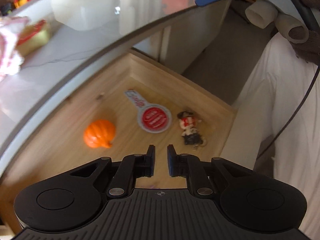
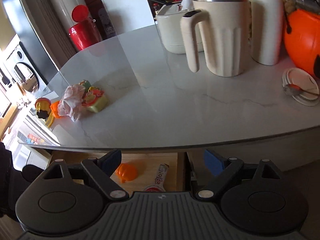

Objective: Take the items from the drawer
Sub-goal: 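Drop the pink cloth on the countertop with the right tool while the left tool reaches into the drawer, then grasp the small figurine in the drawer with the left tool and lift it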

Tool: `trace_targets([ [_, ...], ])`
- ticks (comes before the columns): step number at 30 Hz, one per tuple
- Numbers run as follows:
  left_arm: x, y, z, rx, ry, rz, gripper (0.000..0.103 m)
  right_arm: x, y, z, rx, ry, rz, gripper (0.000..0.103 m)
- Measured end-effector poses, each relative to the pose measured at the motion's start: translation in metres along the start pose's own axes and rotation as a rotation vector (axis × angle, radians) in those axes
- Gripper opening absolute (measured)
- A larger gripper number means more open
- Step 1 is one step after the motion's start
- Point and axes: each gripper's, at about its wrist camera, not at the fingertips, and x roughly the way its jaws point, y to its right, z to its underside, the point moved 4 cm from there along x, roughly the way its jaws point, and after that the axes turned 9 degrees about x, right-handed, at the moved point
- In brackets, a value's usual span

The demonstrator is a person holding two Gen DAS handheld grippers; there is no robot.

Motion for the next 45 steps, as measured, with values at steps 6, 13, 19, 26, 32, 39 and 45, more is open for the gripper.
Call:
trace_targets([
  [6, 0.056, 0.024, -0.048, -0.006, -0.118, 0.020, 0.016, -0.009, 0.023, -0.010, 0.138, 0.052, -0.049, 0.095],
  [13, 0.098, 0.029, -0.063, -0.005, -0.283, 0.064, 0.017, -0.019, 0.040, -0.010, 0.190, 0.074, -0.093, 0.095],
  [19, 0.121, 0.029, -0.059, -0.002, -0.399, 0.055, 0.032, -0.017, 0.046, -0.009, 0.199, 0.060, -0.110, 0.096],
  [26, 0.128, 0.031, -0.056, 0.029, -0.420, 0.085, 0.031, -0.016, 0.040, -0.012, 0.183, 0.068, -0.120, 0.098],
  [32, 0.090, 0.030, -0.049, 0.066, -0.332, 0.046, 0.031, -0.012, 0.038, -0.011, 0.166, 0.064, -0.087, 0.099],
  [39, -0.007, 0.006, 0.000, -0.106, -0.098, 0.012, 0.031, 0.000, 0.022, -0.002, 0.073, 0.027, -0.015, 0.101],
  [45, -0.076, -0.044, 0.086, -0.329, -0.012, -0.141, 0.031, 0.020, -0.017, 0.019, -0.122, -0.053, 0.071, 0.101],
])
